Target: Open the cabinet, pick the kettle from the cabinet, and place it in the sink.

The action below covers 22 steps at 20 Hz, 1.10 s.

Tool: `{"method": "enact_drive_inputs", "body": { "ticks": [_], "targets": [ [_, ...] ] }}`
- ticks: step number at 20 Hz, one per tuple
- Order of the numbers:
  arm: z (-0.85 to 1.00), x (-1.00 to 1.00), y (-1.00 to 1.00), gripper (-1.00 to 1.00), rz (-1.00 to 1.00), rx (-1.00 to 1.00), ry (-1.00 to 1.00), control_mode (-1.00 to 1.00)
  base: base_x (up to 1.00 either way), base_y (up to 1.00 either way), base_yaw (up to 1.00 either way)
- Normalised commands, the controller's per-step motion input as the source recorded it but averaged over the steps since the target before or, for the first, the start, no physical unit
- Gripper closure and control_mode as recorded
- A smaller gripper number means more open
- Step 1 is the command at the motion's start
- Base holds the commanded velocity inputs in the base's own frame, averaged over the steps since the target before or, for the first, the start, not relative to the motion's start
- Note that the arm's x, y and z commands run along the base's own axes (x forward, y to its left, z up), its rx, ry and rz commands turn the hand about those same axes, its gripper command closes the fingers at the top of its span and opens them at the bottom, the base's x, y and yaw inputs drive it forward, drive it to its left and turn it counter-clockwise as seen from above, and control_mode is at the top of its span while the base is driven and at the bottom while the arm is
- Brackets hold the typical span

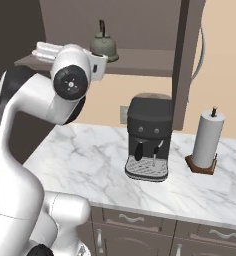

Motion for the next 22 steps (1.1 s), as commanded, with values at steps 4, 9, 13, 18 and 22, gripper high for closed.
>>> {"method": "enact_drive_inputs", "body": {
  "ticks": [4, 9, 13, 18, 22],
  "targets": [
    [0.16, 0.21, 0.00, -1.00, 0.00, -0.27, 0.08, -1.00, 0.00, 0.00, 0.00],
    [0.14, 0.22, 0.00, -1.00, 0.00, -0.24, 0.19, -1.00, 0.00, 0.00, 0.00],
    [0.06, 0.35, 0.01, -1.00, 0.01, -0.17, 0.09, -1.00, 0.00, 0.00, 0.00],
    [0.05, 0.25, -0.02, -1.00, 0.02, -0.04, 0.00, -1.00, 0.00, 0.00, 0.00],
    [0.00, 0.26, -0.05, -1.00, 0.00, 0.00, -0.08, -1.00, 0.00, 0.00, 0.00]
  ]
}}
